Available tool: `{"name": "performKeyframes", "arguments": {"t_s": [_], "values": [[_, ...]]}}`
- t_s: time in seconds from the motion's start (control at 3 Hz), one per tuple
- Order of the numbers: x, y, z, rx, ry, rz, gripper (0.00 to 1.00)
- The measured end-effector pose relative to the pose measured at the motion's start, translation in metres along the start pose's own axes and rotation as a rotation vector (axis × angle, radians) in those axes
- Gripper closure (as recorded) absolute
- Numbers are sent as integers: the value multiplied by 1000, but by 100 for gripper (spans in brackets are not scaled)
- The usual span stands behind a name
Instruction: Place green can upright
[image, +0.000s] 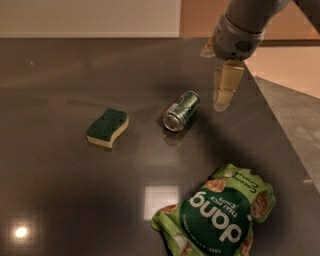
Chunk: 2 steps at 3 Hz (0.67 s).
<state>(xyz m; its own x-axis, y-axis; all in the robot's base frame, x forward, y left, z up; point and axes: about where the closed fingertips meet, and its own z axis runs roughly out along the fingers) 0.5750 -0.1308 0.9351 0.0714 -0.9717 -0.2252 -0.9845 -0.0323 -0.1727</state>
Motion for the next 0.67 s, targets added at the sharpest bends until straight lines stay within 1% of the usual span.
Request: {"name": "performKeyframes", "arguments": {"t_s": [0.33,0.67], "values": [[-11,-2,21,-36,-18,-134,0],[-22,3,38,-93,-24,-319,0]]}}
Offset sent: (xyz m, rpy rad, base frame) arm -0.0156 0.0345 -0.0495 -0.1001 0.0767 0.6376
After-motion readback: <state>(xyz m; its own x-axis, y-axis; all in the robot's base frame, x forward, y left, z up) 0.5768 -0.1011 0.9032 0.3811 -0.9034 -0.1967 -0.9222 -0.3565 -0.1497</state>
